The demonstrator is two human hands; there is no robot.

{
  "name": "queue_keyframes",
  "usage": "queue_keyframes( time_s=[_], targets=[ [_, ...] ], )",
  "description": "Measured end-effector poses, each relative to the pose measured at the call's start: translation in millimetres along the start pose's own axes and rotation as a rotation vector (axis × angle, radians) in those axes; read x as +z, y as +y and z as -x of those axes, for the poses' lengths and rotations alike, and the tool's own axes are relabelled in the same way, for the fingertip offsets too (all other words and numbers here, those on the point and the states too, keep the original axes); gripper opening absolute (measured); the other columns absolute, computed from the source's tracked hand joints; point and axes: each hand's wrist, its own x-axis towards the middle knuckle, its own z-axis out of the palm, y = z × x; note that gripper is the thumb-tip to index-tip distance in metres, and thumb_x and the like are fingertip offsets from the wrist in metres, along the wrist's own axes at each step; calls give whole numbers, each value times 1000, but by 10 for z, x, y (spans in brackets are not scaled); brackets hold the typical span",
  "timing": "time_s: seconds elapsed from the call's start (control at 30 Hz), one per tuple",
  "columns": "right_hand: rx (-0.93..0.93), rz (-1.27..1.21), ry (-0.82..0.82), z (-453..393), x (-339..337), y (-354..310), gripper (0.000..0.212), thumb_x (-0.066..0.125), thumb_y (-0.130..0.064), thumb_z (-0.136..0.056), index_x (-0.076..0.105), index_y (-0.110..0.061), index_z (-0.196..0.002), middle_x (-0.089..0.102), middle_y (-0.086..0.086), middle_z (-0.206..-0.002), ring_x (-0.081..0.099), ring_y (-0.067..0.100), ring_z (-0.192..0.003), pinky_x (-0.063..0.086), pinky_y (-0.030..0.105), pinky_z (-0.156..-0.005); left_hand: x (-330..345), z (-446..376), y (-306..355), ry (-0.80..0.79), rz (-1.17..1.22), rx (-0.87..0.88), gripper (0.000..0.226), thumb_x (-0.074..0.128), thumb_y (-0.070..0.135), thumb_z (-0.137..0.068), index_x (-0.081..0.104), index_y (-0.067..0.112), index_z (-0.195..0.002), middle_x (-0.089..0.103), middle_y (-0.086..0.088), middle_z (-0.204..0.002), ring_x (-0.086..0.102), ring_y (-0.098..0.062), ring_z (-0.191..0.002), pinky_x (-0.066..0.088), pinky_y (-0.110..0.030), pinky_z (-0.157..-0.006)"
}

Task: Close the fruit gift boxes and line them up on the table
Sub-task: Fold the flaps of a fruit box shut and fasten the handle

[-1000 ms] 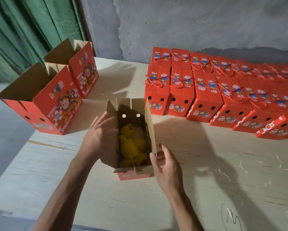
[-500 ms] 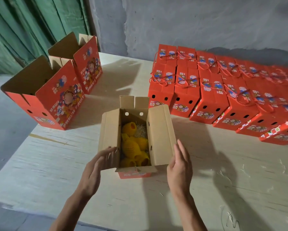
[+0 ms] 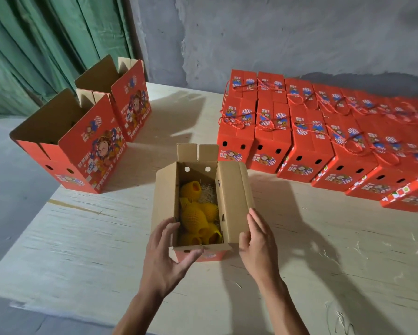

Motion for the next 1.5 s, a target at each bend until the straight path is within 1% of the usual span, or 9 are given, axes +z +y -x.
queue_keyframes(
  time_s=[0.23,0.4,0.57,0.7,0.93,1.03,1.13,1.3,1.5],
  targets=[
    [-77,144,-52,164,155,-139,73,21,-45,-97,34,-5,-158,12,7,-169,4,18,-158,-6,40,-128,247,-267,241,155,-288,-100,91,50,81,-86,37,15,-147,51,-8,-137,48,-28,-122,45,-47,-102],
    [-40,191,117,217,349,-423,72,39,-56,-102,46,-5,-152,32,19,-163,24,34,-155,19,55,-125,284,-557,229,-39,-430,-117,93,30,82,-92,21,19,-160,26,-10,-164,30,-33,-147,32,-54,-116],
    [-246,137,135,375,645,-711,59,17,-39,-111,57,-14,-146,34,7,-164,31,31,-152,24,56,-121,252,-1014,177,-77,-412,-108,105,32,84,-89,-5,19,-163,2,-11,-171,13,-31,-156,21,-56,-120],
    [-182,188,52,540,884,-807,74,42,-61,-102,30,-18,-161,20,9,-170,18,30,-157,15,51,-124,246,-1563,146,-45,-412,-91,120,41,85,-86,-17,11,-160,-11,-11,-171,1,-28,-158,22,-55,-123],
    [-274,265,35,411,950,-627,87,62,-70,-84,33,-36,-159,17,1,-171,19,28,-157,20,55,-121,241,-2395,277,-42,-439,161,86,68,35,-93,20,14,-162,23,-15,-166,22,-35,-153,21,-51,-123],
    [-254,154,55,362,919,-640,74,50,-77,-90,42,-40,-154,19,-7,-170,18,20,-157,13,50,-125,225,-2507,299,2,-456,221,56,68,20,-91,52,17,-145,55,-16,-129,50,-38,-121,35,-50,-108],
    [-251,90,73,321,900,-638,62,48,-79,-90,57,-43,-140,25,-11,-168,20,16,-156,13,48,-126,168,-2528,271,-32,-419,325,23,67,23,-97,74,16,-118,60,-10,-102,54,-33,-97,46,-42,-83],
    [-305,26,130,222,871,-462,44,53,-72,-93,71,-41,-119,35,-17,-163,28,15,-153,16,50,-124,70,-2373,192,-128,-420,423,19,68,18,-98,78,12,-112,63,-10,-99,56,-32,-96,51,-44,-80],
    [-478,-4,158,-334,364,166,23,65,-42,-96,78,-32,-112,53,-10,-152,41,17,-146,32,56,-116,-26,-2226,334,-59,-402,152,15,64,24,-95,67,9,-95,64,-8,-98,60,-28,-91,47,-35,-78]
  ],
)
